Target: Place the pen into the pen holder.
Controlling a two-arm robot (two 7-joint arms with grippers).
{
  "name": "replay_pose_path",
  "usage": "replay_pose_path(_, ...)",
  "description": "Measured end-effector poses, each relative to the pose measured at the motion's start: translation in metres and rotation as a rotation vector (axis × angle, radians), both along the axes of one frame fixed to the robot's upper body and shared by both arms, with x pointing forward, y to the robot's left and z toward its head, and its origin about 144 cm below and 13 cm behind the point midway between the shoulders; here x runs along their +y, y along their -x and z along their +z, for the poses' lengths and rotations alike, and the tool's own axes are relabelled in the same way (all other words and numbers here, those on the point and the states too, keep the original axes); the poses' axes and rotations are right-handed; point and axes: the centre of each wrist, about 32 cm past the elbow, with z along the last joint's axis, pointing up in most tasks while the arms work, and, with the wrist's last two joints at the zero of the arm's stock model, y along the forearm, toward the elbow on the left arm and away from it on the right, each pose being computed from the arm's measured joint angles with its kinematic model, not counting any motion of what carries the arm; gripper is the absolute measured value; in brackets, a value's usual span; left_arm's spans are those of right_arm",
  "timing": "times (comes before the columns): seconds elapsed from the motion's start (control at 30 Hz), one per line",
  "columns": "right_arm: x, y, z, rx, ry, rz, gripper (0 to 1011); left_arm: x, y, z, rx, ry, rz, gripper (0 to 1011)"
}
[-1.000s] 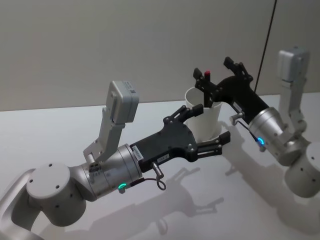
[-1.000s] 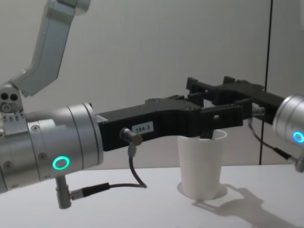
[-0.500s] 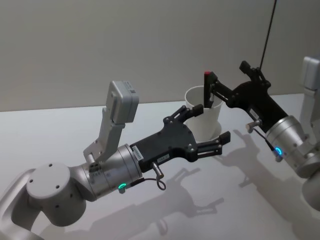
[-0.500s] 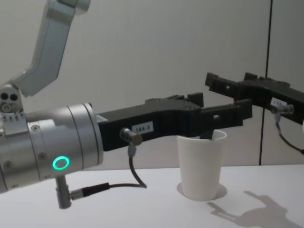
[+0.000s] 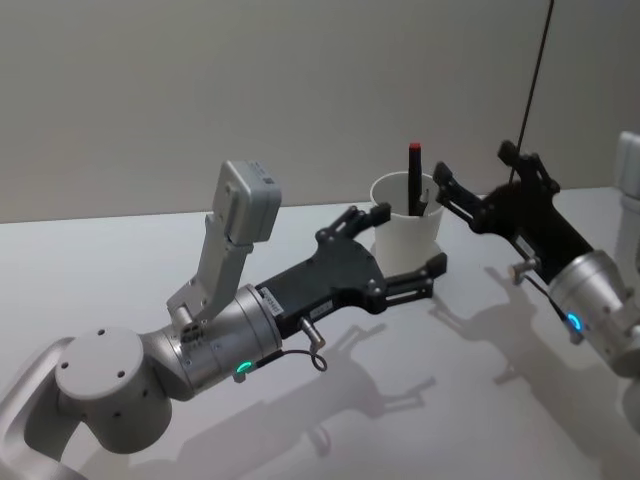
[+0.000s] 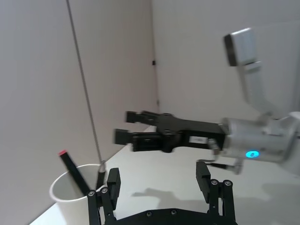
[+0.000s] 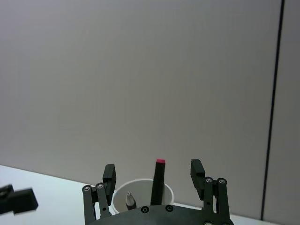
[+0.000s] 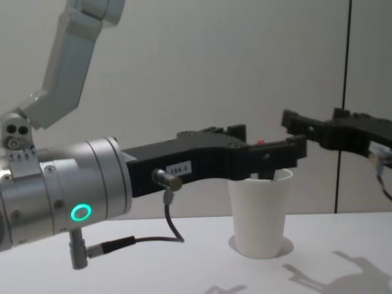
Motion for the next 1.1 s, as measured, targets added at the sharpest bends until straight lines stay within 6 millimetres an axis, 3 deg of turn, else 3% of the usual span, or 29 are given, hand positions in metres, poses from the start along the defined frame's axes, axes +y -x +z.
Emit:
replay_pose_path(0.63,-0.022,0.044,-0.008,0.08,0.098,-0.124,1002,0.0,-0.001,-0.005,-0.042,-0.075,0.241,1001)
replay_pose_path(1.1,-0.025,0.049,-0.009,0.09,0.112,-0.138,1001,0.0,-0.001,-0.009,-0.087,-0.122,0.412,1001)
